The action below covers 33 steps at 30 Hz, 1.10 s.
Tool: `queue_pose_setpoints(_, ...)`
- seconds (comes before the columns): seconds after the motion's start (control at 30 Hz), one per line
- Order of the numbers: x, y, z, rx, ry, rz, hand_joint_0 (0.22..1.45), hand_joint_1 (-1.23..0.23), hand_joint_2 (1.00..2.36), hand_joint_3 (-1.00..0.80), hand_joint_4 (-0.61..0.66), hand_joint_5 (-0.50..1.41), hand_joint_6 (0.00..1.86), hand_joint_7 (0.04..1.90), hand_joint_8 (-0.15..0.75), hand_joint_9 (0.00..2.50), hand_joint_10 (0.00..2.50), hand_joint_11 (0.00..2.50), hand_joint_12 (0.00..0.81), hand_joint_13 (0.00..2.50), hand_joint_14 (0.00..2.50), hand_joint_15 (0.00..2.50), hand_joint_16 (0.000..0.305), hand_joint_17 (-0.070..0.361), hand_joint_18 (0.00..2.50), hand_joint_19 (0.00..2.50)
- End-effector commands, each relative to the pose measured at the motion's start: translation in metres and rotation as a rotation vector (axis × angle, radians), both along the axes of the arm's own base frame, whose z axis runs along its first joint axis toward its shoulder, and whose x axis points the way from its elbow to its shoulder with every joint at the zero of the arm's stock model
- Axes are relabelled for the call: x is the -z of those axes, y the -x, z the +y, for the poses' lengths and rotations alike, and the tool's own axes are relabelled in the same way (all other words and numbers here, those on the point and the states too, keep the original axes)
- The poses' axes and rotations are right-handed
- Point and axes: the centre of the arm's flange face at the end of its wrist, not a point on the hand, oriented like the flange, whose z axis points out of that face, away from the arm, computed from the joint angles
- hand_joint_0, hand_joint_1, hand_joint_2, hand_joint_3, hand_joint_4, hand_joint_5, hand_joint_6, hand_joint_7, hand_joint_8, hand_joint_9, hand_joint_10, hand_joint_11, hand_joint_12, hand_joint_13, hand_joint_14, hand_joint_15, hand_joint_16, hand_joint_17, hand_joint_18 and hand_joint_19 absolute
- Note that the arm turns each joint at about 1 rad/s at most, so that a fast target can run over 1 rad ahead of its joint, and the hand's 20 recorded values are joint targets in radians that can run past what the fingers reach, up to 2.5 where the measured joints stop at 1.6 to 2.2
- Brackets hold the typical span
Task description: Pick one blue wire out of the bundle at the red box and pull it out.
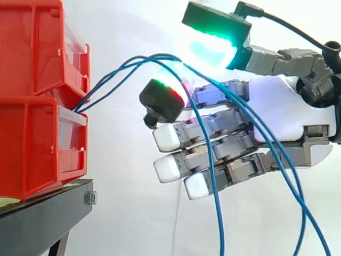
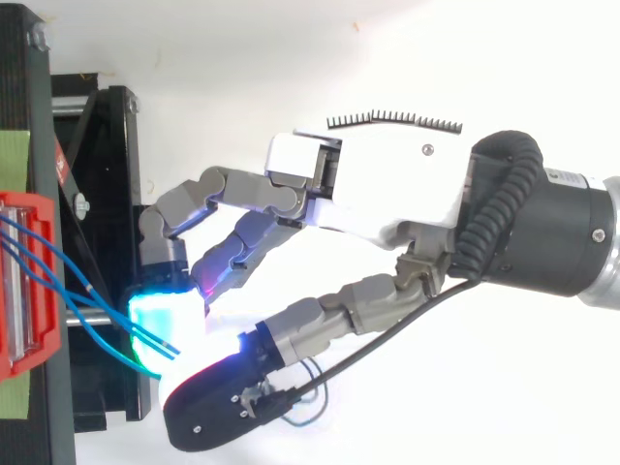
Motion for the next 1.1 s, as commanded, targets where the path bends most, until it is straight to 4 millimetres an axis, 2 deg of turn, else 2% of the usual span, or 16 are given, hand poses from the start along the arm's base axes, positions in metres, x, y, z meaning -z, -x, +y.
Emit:
queue_pose_setpoints(0.0, -0.0006, -0.0003, 0.0001, -0.001, 0.000, -0.002, 0.57, -0.61, 1.01, -0.06, 0.00, -0.13, 0.87, 1.02, 0.308, 0.91, 0.01, 0.22, 0.450, 0.76, 0.01, 0.33, 0.071, 0.159, 0.67, 0.44)
queue_pose_setpoints(0.1, -0.0006, -0.0003, 0.0001, -0.001, 0.000, -0.002, 0.54, -0.58, 1.18, -0.03, 0.06, -0.15, 0.88, 0.96, 0.337, 0.88, 0.01, 0.28, 0.483, 0.76, 0.01, 0.34, 0.076, 0.170, 0.70, 0.42)
queue_pose_setpoints(0.17, 0.0001, 0.0000, 0.0001, -0.001, 0.000, 0.000, 0.60, -0.70, 1.07, 0.05, 0.08, -0.18, 0.91, 0.95, 0.336, 0.84, 0.01, 0.36, 0.473, 0.75, 0.01, 0.37, 0.072, 0.162, 0.68, 0.42)
queue_pose_setpoints(0.23, -0.0006, -0.0003, 0.0001, -0.001, 0.001, -0.001, 0.62, -0.72, 1.00, 0.07, 0.09, -0.19, 0.92, 0.91, 0.340, 0.84, 0.01, 0.40, 0.469, 0.74, 0.01, 0.37, 0.071, 0.160, 0.67, 0.42)
queue_pose_setpoints(0.3, -0.0006, -0.0003, 0.0001, -0.001, 0.000, -0.002, 0.59, -0.73, 1.02, -0.11, 0.11, -0.19, 0.92, 1.00, 0.302, 0.82, 0.01, 0.41, 0.420, 0.70, 0.01, 0.39, 0.060, 0.136, 0.59, 0.45)
queue_pose_setpoints(0.33, -0.0006, -0.0003, 0.0001, -0.001, 0.000, -0.002, 0.58, -0.72, 1.01, -0.30, 0.11, -0.16, 0.91, 1.08, 0.296, 0.87, 0.01, 0.42, 0.407, 0.70, 0.01, 0.39, 0.058, 0.131, 0.58, 0.47)
queue_pose_setpoints(0.4, 0.0003, 0.0002, 0.0000, -0.001, 0.000, 0.002, 0.59, -0.71, 1.01, -0.34, 0.10, -0.15, 0.90, 1.11, 0.294, 0.91, 0.01, 0.41, 0.405, 0.71, 0.02, 0.38, 0.057, 0.129, 0.59, 0.46)
queue_pose_setpoints(0.5, -0.0004, -0.0001, 0.0001, -0.001, 0.000, 0.000, 0.61, -0.74, 1.02, -0.23, 0.05, -0.15, 0.90, 1.16, 0.301, 0.93, 0.01, 0.44, 0.408, 0.73, 0.01, 0.38, 0.057, 0.128, 0.61, 0.46)
queue_pose_setpoints(0.57, -0.0006, -0.0003, 0.0001, -0.001, 0.001, -0.001, 0.63, -0.77, 1.02, -0.08, -0.04, -0.16, 0.94, 1.17, 0.316, 0.91, 0.01, 0.48, 0.414, 0.74, 0.01, 0.39, 0.058, 0.130, 0.64, 0.45)
queue_pose_setpoints(0.63, 0.0001, 0.0000, 0.0001, -0.001, 0.001, 0.000, 0.64, -0.77, 1.02, -0.05, -0.07, -0.17, 0.96, 1.17, 0.321, 0.90, 0.01, 0.48, 0.419, 0.75, 0.01, 0.40, 0.058, 0.131, 0.65, 0.44)
queue_pose_setpoints(0.7, -0.0006, -0.0003, 0.0001, -0.001, 0.001, -0.001, 0.65, -0.77, 1.02, -0.09, -0.05, -0.18, 0.96, 1.12, 0.317, 0.89, 0.01, 0.48, 0.414, 0.74, 0.01, 0.40, 0.057, 0.129, 0.65, 0.45)
queue_pose_setpoints(0.77, 0.0001, 0.0000, 0.0012, -0.002, 0.001, 0.000, 0.61, -0.74, 1.02, -0.28, 0.07, -0.18, 0.93, 1.05, 0.294, 0.89, 0.01, 0.39, 0.407, 0.74, 0.01, 0.38, 0.057, 0.128, 0.64, 0.46)
queue_pose_setpoints(0.83, -0.0006, -0.0003, 0.0001, -0.001, 0.001, -0.001, 0.59, -0.71, 1.01, -0.34, 0.08, -0.15, 0.88, 1.13, 0.272, 0.92, 0.01, 0.34, 0.398, 0.73, 0.01, 0.37, 0.057, 0.128, 0.63, 0.46)
queue_pose_setpoints(0.93, 0.0001, 0.0000, 0.0001, -0.001, 0.001, 0.000, 0.59, -0.71, 1.02, -0.25, 0.02, -0.14, 0.87, 1.20, 0.269, 0.93, 0.01, 0.32, 0.398, 0.73, 0.02, 0.36, 0.057, 0.128, 0.62, 0.45)
queue_pose_setpoints(1.0, -0.0006, -0.0003, 0.0013, -0.002, 0.001, -0.001, 0.61, -0.75, 1.02, -0.07, -0.03, -0.16, 0.93, 1.09, 0.295, 0.90, 0.01, 0.36, 0.422, 0.75, 0.01, 0.38, 0.061, 0.137, 0.66, 0.44)
queue_pose_setpoints(1.07, -0.0006, -0.0003, 0.0001, -0.001, 0.001, -0.001, 0.67, -0.78, 1.02, 0.04, -0.09, -0.19, 0.96, 1.27, 0.311, 0.87, 0.01, 0.47, 0.425, 0.75, 0.01, 0.39, 0.059, 0.133, 0.66, 0.43)
